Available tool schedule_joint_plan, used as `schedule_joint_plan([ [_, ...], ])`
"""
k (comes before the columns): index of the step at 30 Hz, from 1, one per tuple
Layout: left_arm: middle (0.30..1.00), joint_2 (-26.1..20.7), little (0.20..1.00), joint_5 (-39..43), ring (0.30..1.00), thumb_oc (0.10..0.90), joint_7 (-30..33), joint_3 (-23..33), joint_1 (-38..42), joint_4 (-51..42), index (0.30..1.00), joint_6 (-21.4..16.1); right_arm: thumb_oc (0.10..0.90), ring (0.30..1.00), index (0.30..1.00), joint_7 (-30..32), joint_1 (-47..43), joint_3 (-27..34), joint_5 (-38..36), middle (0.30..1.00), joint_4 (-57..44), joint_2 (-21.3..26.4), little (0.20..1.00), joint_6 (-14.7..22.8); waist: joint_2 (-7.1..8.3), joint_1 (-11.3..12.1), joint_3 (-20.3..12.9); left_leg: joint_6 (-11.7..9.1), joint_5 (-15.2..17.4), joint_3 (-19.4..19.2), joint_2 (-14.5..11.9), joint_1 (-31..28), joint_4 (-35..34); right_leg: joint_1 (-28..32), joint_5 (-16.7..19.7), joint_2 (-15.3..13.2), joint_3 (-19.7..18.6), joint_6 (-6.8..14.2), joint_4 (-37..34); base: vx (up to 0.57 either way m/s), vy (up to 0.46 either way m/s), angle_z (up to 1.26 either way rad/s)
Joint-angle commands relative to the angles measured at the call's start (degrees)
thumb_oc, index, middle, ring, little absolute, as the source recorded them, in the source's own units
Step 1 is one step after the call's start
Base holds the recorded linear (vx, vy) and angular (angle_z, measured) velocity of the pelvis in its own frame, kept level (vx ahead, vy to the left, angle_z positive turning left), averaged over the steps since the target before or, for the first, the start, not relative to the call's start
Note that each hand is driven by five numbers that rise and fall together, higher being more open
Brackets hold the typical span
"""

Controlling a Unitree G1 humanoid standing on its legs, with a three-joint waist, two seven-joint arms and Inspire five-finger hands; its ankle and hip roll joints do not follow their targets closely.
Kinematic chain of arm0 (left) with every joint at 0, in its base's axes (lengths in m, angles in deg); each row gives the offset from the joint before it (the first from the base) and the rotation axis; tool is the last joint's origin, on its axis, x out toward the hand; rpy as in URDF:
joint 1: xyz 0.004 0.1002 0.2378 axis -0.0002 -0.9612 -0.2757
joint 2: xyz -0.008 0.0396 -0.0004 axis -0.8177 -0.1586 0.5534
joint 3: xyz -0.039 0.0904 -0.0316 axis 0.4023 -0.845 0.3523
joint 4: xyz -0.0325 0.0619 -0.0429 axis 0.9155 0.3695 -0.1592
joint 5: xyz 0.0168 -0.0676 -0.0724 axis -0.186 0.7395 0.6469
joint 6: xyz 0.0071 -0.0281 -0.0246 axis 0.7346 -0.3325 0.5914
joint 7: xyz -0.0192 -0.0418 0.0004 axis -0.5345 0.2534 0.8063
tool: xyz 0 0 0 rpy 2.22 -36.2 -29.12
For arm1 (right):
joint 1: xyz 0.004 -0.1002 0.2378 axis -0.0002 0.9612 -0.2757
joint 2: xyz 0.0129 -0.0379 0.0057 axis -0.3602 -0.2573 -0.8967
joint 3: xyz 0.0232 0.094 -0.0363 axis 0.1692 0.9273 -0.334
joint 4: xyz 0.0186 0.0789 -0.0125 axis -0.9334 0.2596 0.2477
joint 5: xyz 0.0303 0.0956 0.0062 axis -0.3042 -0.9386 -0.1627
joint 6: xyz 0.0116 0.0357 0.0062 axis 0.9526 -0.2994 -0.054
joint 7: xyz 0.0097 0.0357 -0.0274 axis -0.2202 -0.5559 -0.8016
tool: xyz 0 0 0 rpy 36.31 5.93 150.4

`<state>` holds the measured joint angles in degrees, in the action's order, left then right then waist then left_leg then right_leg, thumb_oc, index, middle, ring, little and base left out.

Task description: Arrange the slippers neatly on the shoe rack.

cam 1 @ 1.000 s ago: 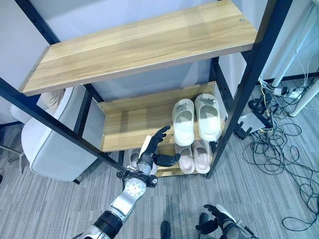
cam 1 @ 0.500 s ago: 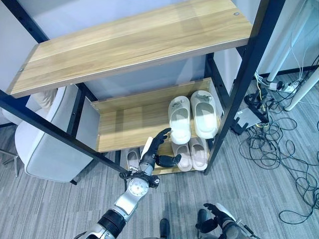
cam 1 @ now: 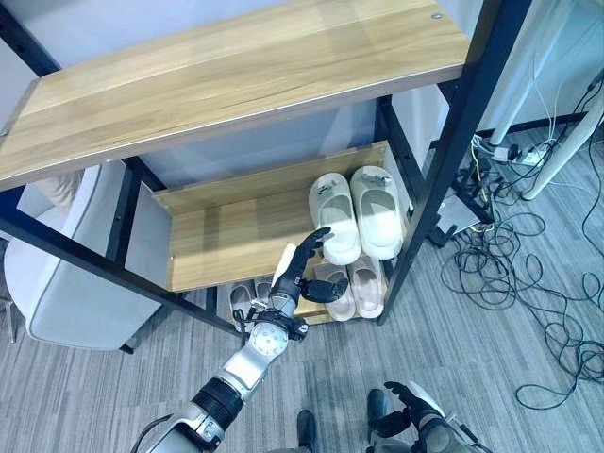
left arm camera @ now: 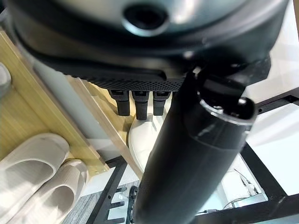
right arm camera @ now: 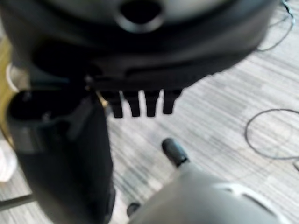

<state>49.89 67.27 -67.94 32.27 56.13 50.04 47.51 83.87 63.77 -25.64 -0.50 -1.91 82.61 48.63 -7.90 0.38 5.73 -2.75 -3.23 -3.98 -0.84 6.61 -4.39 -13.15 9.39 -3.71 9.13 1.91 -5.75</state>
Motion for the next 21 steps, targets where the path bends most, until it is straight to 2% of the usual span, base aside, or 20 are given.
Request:
schedule_joint_plan([
  [1, 0.900, 2.87, 0.900, -2.47, 0.900, 0.800, 0.94, -0.67, 11.69, 1.44, 0.900, -4.11, 0.800, 0.900, 0.900, 1.27, -2.54, -1.29, -0.89, 0.900, 0.88, -0.52, 0.900, 1.90, 0.87, -1.04, -0.65, -2.69, -1.26, 2.84, -0.65, 5.02, -0.61, 1.56, -8.58, -2.26, 1.70, 3.93, 0.75, 0.00, 0.000, 0.00],
  [13, 0.900, 1.62, 0.900, -3.70, 0.900, 0.800, 1.25, -0.18, 12.31, 1.44, 0.900, -4.07, 0.800, 0.900, 0.900, 1.38, -2.23, -1.37, -0.65, 0.900, 1.17, -0.74, 0.900, 2.12, 1.09, -1.35, -1.13, -2.44, -0.75, 2.43, -0.71, 4.41, -0.61, 1.90, -8.74, -2.04, 1.18, 3.82, 0.75, 0.01, 0.000, 0.00],
  [21, 0.900, -2.84, 0.900, -3.37, 0.900, 0.800, 0.26, 3.16, 9.62, -4.61, 0.900, -4.83, 0.800, 0.900, 0.900, 0.76, -1.74, -0.56, -0.75, 0.900, 1.22, -1.60, 0.900, 1.99, 1.08, -0.14, -2.00, -2.79, -0.56, 2.99, -0.74, 2.89, -0.61, 4.23, -9.46, -2.13, 2.58, 3.81, 0.75, 0.00, 0.000, 0.00],
])
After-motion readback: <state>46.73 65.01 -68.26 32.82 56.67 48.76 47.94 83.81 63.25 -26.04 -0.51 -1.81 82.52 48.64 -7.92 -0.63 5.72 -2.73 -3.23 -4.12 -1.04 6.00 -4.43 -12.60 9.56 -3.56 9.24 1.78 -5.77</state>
